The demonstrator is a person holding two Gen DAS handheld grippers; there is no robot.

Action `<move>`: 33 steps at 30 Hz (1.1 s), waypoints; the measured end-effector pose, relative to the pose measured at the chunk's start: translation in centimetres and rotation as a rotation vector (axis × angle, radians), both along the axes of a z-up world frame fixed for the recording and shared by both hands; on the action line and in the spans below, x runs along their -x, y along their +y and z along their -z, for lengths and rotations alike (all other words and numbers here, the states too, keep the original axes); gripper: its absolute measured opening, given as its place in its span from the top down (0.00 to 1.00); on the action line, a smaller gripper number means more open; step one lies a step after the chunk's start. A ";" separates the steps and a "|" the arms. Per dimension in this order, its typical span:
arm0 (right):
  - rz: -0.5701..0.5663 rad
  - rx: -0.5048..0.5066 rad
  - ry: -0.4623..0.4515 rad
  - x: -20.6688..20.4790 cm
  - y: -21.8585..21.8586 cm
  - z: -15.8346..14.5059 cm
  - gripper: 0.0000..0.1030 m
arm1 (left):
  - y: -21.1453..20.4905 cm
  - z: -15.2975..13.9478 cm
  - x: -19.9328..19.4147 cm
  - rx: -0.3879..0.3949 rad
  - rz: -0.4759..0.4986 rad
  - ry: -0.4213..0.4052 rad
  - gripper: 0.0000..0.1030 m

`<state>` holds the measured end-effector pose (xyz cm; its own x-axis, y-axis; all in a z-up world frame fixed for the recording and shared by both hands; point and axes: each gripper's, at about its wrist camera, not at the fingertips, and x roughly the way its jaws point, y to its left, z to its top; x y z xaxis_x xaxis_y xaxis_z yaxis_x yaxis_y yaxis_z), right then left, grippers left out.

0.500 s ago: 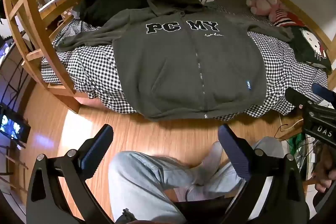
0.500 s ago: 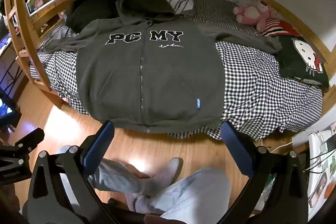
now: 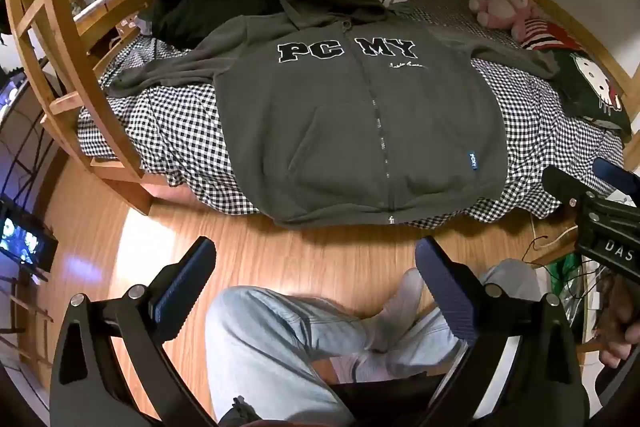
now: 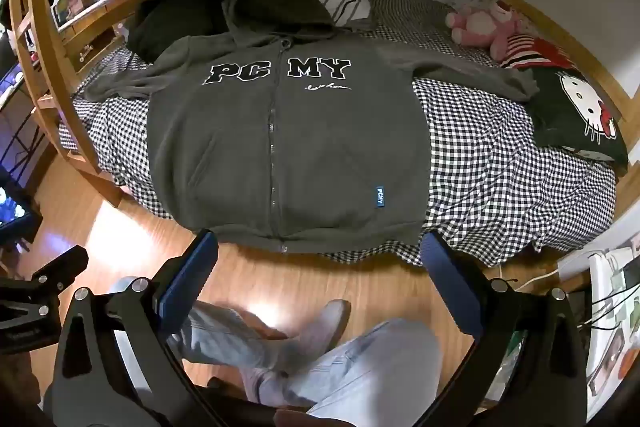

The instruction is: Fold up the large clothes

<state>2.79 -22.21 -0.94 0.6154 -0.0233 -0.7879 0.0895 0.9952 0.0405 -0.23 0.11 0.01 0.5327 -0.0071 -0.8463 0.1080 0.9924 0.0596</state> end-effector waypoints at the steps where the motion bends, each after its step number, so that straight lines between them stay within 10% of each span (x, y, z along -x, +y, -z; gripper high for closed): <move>1: 0.000 0.000 0.000 0.0 0.0 0.0 0.03 | 0.0 0.1 0.0 0.001 0.000 0.000 0.05; 33: -0.008 -0.014 0.005 0.2 0.1 0.4 0.03 | -0.4 0.3 -0.2 -0.013 0.015 0.012 0.05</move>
